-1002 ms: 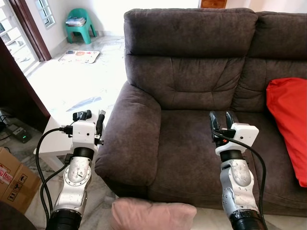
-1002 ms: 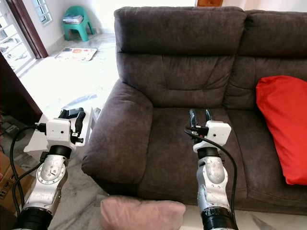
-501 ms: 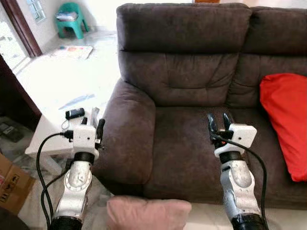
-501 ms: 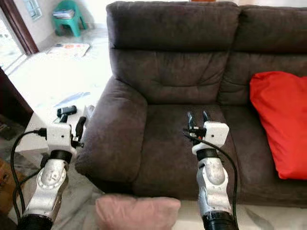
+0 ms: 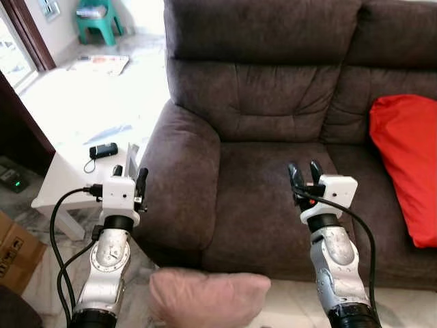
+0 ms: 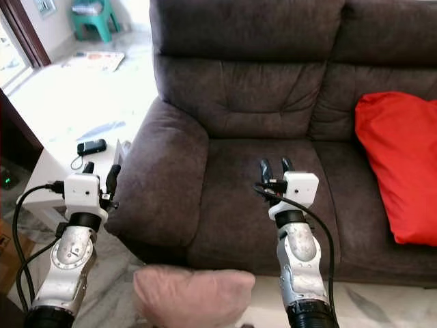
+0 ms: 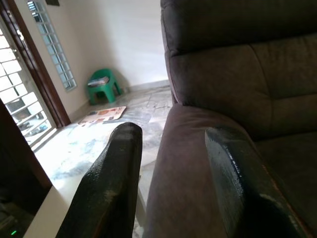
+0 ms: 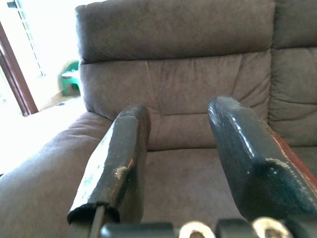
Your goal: Move the pillow to the sofa from floor
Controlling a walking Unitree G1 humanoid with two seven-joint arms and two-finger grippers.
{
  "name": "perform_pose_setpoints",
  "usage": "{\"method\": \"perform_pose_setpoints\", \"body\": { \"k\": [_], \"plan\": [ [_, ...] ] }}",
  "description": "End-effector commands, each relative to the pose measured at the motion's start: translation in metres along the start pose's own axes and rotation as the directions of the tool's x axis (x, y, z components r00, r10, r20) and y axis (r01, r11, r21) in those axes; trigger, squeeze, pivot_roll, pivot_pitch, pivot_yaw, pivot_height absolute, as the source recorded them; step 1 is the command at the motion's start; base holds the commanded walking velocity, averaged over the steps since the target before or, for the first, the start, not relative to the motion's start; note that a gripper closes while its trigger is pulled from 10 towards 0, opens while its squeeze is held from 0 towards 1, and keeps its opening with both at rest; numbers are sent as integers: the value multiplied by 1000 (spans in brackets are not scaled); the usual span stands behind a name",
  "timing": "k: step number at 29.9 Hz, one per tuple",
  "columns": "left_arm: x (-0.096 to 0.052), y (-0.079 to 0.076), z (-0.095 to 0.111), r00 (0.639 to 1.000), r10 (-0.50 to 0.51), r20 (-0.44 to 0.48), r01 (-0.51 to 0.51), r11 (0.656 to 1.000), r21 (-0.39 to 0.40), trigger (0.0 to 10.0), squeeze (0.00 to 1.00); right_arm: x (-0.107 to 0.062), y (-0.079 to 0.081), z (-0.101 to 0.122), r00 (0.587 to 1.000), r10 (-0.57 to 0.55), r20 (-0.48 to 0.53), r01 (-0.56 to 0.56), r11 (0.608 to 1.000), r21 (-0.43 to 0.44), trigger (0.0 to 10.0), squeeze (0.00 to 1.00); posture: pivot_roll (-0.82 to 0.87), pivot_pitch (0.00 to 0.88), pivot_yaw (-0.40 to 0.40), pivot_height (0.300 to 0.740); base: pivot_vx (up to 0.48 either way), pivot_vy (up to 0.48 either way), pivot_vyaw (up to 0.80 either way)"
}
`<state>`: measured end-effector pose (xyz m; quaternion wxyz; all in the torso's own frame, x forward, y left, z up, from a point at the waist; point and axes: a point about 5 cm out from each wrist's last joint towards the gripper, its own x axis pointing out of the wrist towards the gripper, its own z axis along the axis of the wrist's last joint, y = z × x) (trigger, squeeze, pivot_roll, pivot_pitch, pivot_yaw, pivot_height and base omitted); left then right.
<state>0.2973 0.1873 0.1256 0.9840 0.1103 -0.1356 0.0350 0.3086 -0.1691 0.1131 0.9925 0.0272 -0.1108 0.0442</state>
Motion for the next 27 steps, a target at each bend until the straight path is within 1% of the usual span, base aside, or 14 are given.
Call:
{"method": "perform_pose_setpoints", "body": {
  "k": [1, 9, 20, 27],
  "plan": [
    [-2, -2, -3, 1000, -11, -24, 11, 1000, 5, 10000, 0, -3, -1, -1, 1000, 3, -9, -3, 1000, -13, 10000, 0, 54, 112, -9, 613, 0, 0, 0],
    [1, -2, -3, 1000, -11, -22, 11, 1000, 4, 10000, 0, -2, 3, -1, 999, 29, -13, -29, 1000, -9, 10000, 0, 53, 109, -9, 613, 0, 0, 0],
    [0, -3, -4, 1000, -13, -28, 13, 1000, 6, 10000, 0, -2, 5, -2, 999, 42, -16, -42, 999, 0, 10000, 0, 53, 91, -12, 613, 0, 0, 0],
    [1, -4, -4, 999, -19, -30, 19, 1000, 5, 10000, 0, -2, 8, -5, 998, 44, -42, -44, 999, -3, 10000, 0, 53, 89, -9, 613, 0, 0, 0]
  ]
}}
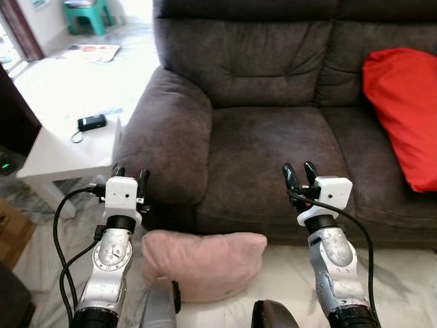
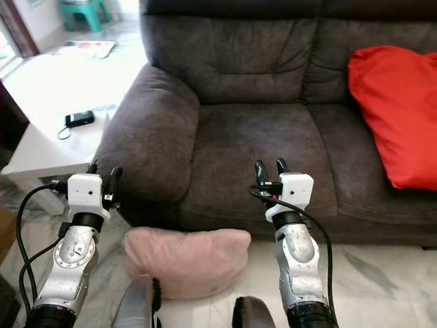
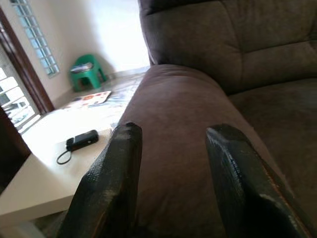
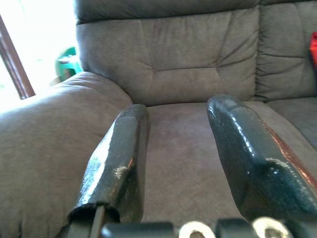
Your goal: Move the pillow to the sofa from floor
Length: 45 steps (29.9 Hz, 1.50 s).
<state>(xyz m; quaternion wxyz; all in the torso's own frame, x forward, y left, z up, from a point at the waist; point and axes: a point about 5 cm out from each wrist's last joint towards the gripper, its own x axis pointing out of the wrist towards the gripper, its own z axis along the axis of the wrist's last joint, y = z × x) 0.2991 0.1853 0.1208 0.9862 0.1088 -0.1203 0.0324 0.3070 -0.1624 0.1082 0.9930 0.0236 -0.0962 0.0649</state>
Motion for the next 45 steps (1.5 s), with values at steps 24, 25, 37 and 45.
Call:
{"method": "perform_pose_setpoints", "body": {
  "k": [24, 25, 37, 45],
  "plan": [
    [0, -1, -2, 1000, -9, -12, 9, 1000, 5, 10000, 0, -3, 2, -2, 1000, 21, -15, -21, 1000, 3, 10000, 0, 52, 125, -10, 558, 0, 0, 0],
    [0, -1, -2, 1000, -9, -12, 9, 1000, 4, 10000, 0, -3, 2, -2, 1000, 22, -16, -22, 1000, 3, 10000, 0, 53, 125, -11, 558, 0, 0, 0],
    [1, -2, -2, 1000, -11, -14, 11, 1000, 5, 10000, 0, -4, 7, -3, 998, 55, -19, -56, 998, -20, 10000, 0, 52, 130, -11, 558, 0, 0, 261],
    [1, -1, -2, 1000, -12, -16, 12, 1000, 5, 10000, 0, -5, 8, -3, 998, 64, -20, -65, 998, -13, 10000, 0, 52, 135, -10, 558, 0, 0, 719]
  ]
}}
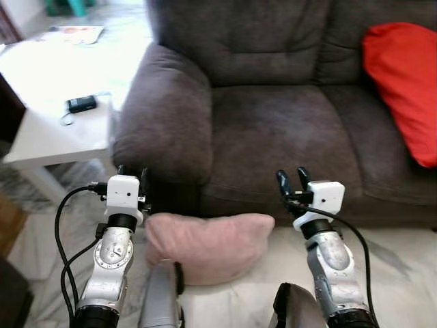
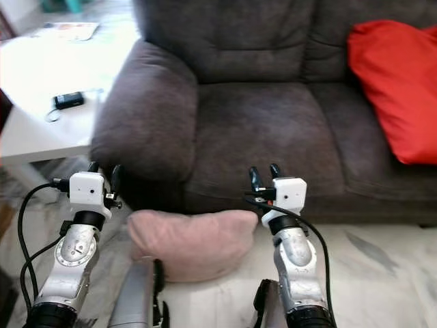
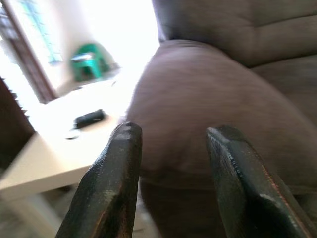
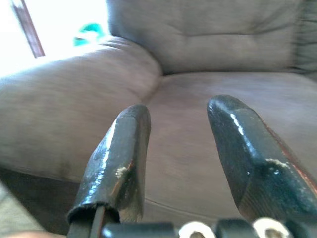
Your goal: Move the pillow to the sofa from floor
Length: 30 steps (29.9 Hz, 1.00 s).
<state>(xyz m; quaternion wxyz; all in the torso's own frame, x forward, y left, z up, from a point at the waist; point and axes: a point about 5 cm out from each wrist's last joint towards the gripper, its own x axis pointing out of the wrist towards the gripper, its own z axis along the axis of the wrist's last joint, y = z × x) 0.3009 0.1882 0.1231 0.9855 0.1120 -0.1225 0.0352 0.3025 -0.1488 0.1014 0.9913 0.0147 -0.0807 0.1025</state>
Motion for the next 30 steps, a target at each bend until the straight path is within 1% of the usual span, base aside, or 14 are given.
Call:
{"method": "perform_pose_setpoints", "body": {
  "k": [1, 10, 13, 16, 22, 23, 30],
  "plan": [
    [-1, -5, -3, 1000, -18, -20, 18, 1000, -3, 10000, 0, -1, -6, 4, 1000, -12, 14, 12, 1000, -3, 10000, 0, 51, 136, -10, 558, 0, 0, 0],
    [-2, -6, -3, 999, -24, -21, 24, 1000, -4, 10000, 0, -2, -6, 3, 1000, -14, 9, 14, 1000, 6, 10000, 0, 52, 138, -9, 558, 0, 0, 0],
    [-2, -5, -3, 1000, -23, -21, 23, 1000, -3, 10000, 0, -2, -5, 4, 1000, -2, 14, 2, 1000, -8, 10000, 0, 52, 138, -9, 558, 0, 0, 0],
    [-2, -5, -3, 999, -24, -21, 24, 1000, -3, 10000, 0, -2, -3, 5, 1000, 11, 25, -11, 1000, -16, 10000, 0, 52, 139, -8, 558, 0, 0, 800],
    [-1, -6, -3, 999, -25, -21, 25, 1000, -4, 10000, 0, -3, -2, 4, 1000, 15, 25, -15, 1000, 5, 10000, 0, 52, 141, -8, 558, 0, 0, 764],
    [-2, -6, -3, 999, -27, -21, 27, 1000, -5, 10000, 0, -3, -2, 4, 1000, 13, 26, -14, 1000, 17, 10000, 0, 52, 141, -8, 558, 0, 0, 0],
    [-2, -9, -5, 998, -54, -28, 53, 998, -18, 10000, 0, -4, -5, 3, 1000, -1, 22, 0, 1000, 26, 10000, 0, 53, 143, -8, 558, 0, 0, 0]
  ]
}}
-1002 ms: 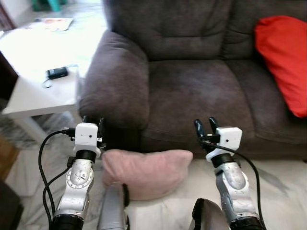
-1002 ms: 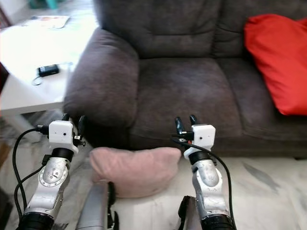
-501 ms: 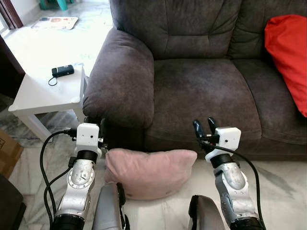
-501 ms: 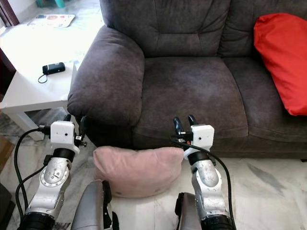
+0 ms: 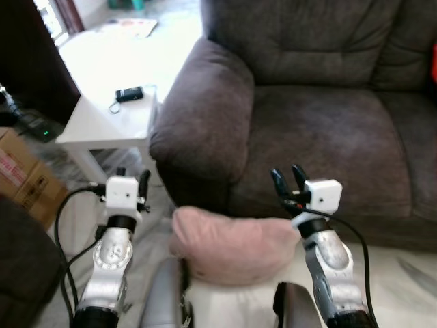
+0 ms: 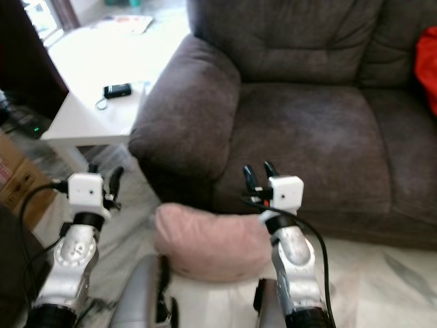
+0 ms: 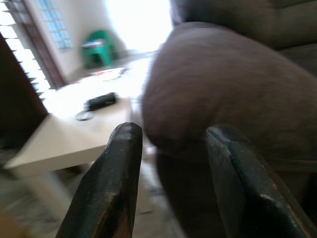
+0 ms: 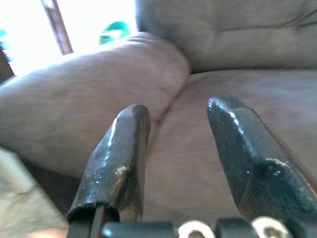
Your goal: Move the pillow to the sofa from floor
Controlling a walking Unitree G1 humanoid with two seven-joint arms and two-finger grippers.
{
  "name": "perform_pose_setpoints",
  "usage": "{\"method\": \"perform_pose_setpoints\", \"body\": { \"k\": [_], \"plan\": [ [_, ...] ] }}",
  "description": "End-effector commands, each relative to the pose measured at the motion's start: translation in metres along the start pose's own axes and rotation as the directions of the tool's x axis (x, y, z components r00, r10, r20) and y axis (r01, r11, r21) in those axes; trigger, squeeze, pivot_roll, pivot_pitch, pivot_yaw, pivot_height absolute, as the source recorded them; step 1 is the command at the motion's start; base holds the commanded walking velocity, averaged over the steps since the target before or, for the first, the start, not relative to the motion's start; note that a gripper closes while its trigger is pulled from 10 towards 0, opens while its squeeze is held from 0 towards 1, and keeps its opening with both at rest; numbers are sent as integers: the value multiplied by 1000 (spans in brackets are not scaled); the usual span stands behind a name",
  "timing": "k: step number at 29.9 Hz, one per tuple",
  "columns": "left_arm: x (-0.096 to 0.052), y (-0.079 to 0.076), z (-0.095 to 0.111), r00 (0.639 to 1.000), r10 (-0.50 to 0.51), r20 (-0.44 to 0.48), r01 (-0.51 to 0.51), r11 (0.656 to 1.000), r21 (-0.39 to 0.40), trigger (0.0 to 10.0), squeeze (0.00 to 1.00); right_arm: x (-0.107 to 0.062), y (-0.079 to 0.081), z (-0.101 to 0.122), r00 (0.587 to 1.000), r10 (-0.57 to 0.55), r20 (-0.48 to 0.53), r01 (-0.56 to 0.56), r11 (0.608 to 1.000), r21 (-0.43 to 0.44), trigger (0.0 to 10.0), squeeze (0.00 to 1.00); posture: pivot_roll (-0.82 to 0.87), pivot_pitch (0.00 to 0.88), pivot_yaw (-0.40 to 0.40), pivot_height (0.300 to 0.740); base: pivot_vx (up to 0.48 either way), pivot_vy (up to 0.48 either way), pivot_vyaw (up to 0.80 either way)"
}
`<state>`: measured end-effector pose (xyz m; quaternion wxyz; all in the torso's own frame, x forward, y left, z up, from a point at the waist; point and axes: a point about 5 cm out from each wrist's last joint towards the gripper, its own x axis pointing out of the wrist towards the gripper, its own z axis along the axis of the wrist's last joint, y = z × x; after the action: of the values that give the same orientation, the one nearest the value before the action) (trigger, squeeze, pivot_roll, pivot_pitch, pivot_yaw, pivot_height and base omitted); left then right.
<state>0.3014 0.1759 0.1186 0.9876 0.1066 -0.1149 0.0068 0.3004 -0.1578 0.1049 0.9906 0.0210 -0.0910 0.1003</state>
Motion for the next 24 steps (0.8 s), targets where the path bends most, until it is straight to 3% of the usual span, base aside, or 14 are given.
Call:
{"method": "perform_pose_setpoints", "body": {
  "k": [1, 16, 24],
  "plan": [
    [-1, 3, -3, 1000, -5, -19, 4, 1000, -5, 10000, 0, 0, 4, -1, 1000, 4, 1, -4, 1000, 17, 10000, 0, 54, 143, -9, 558, 0, 0, 0],
    [-5, -5, -8, 996, -73, -41, 72, 997, -40, 10000, 0, 0, 4, -3, 1000, -6, -17, 7, 1000, 22, 10000, 0, 52, 148, -7, 558, 0, 0, 0],
    [-6, -5, -9, 996, -76, -44, 74, 996, -45, 10000, 0, 1, 4, -3, 1000, 0, -20, 0, 1000, 23, 10000, 0, 52, 149, -9, 510, 0, 0, 0]
  ]
}}
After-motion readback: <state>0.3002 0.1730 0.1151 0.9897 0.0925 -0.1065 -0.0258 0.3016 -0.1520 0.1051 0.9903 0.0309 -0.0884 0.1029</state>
